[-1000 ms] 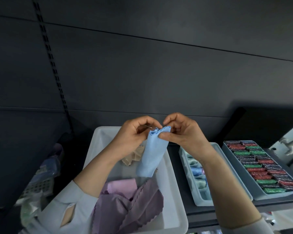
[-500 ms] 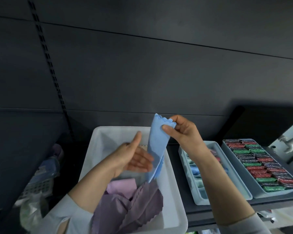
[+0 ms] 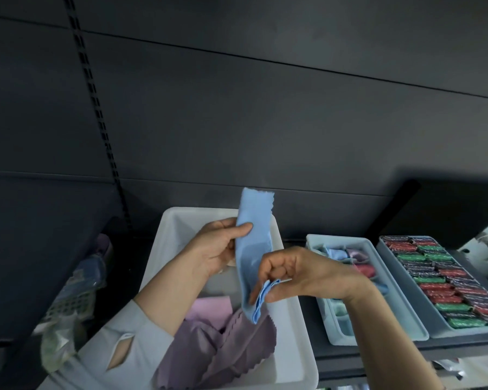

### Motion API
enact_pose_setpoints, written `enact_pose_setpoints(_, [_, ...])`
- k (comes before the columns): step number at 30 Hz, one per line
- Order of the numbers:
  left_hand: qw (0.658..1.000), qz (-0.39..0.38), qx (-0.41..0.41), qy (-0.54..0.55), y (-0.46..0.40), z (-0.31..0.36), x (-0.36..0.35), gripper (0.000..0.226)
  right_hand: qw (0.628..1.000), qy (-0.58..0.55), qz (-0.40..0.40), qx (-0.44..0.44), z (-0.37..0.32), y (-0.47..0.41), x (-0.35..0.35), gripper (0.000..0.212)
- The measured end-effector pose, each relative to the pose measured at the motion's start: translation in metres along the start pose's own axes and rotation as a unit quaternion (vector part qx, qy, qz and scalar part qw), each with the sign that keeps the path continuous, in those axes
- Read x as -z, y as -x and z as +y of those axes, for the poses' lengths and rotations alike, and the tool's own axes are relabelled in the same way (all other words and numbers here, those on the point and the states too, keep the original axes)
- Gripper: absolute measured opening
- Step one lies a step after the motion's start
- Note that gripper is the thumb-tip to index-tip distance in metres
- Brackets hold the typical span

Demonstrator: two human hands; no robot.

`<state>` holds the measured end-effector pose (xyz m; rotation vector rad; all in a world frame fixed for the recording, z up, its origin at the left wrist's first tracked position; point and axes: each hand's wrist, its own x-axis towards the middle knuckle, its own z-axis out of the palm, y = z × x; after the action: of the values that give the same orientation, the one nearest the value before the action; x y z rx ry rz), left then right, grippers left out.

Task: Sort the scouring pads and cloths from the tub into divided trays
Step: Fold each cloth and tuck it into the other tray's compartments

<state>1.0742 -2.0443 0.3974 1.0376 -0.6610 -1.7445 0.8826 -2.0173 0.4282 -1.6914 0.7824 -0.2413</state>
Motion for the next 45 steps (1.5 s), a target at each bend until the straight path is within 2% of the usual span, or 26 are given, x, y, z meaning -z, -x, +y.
enact_pose_setpoints(3, [0.998, 0.011, -0.052, -0.018, -0.002, 0.004, -0.004, 0.017, 0.999, 0.006, -0.030, -0.012, 0.000, 0.001, 0.001, 0.013])
enact_pose_setpoints(5, [0.996, 0.020, -0.080, -0.028, -0.001, 0.005, -0.005, 0.019, 1.000, -0.007, -0.006, -0.002, 0.001, -0.001, 0.001, 0.014])
enact_pose_setpoints(7, [0.993, 0.023, -0.108, -0.047, 0.000, 0.005, -0.008, 0.019, 0.991, -0.041, 0.121, 0.037, 0.005, -0.009, 0.002, 0.016])
enact_pose_setpoints(10, [0.989, 0.013, -0.130, -0.075, 0.007, 0.004, -0.012, 0.019, 0.923, -0.104, 0.353, 0.111, 0.004, -0.020, 0.009, 0.016])
enact_pose_setpoints(12, [0.984, 0.003, -0.138, -0.112, 0.011, 0.002, -0.014, 0.022, 0.891, -0.117, 0.419, 0.128, -0.003, -0.024, 0.013, 0.010])
enact_pose_setpoints(14, [0.980, -0.012, -0.143, -0.137, 0.014, 0.001, -0.016, 0.023, 0.880, -0.111, 0.447, 0.117, -0.007, -0.026, 0.017, 0.009])
enact_pose_setpoints(18, [0.984, -0.014, -0.134, -0.119, 0.016, 0.001, -0.019, 0.019, 0.871, -0.102, 0.473, 0.087, -0.006, -0.034, 0.020, 0.012])
enact_pose_setpoints(20, [0.984, -0.017, -0.131, -0.118, 0.017, 0.001, -0.018, 0.029, 0.866, -0.095, 0.483, 0.090, -0.005, -0.038, 0.020, 0.012])
enact_pose_setpoints(23, [0.968, -0.004, -0.186, -0.170, 0.018, -0.001, -0.019, 0.017, 0.865, -0.078, 0.487, 0.094, -0.002, -0.043, 0.016, 0.017])
enact_pose_setpoints(24, [0.966, 0.004, -0.193, -0.172, 0.019, -0.001, -0.019, 0.019, 0.868, -0.086, 0.481, 0.086, -0.002, -0.042, 0.015, 0.022])
enact_pose_setpoints(27, [0.969, -0.006, -0.191, -0.153, 0.018, -0.001, -0.016, 0.024, 0.911, -0.153, 0.382, 0.034, 0.004, -0.035, 0.013, 0.038])
enact_pose_setpoints(29, [0.969, -0.009, -0.189, -0.161, 0.018, -0.001, -0.014, 0.025, 0.933, -0.188, 0.305, 0.030, 0.011, -0.030, 0.011, 0.037])
enact_pose_setpoints(33, [0.956, 0.022, -0.217, -0.197, 0.017, -0.006, -0.010, 0.020, 0.930, -0.190, 0.302, 0.087, 0.020, -0.030, 0.007, 0.021])
enact_pose_setpoints(37, [0.965, 0.036, -0.192, -0.178, 0.020, -0.007, -0.011, 0.041, 0.927, -0.183, 0.301, 0.124, 0.023, -0.027, 0.001, 0.030])
enact_pose_setpoints(40, [0.988, 0.033, -0.110, -0.102, 0.022, -0.009, -0.010, 0.030, 0.924, -0.086, 0.344, 0.146, 0.027, -0.026, -0.002, 0.041])
enact_pose_setpoints(43, [0.986, 0.004, -0.037, -0.160, 0.022, -0.014, -0.005, 0.024, 0.908, 0.082, 0.381, 0.153, 0.036, -0.026, -0.002, 0.058])
enact_pose_setpoints(45, [0.979, -0.003, -0.048, -0.197, 0.021, -0.020, -0.002, 0.020, 0.907, 0.128, 0.375, 0.144, 0.040, -0.024, -0.003, 0.064])
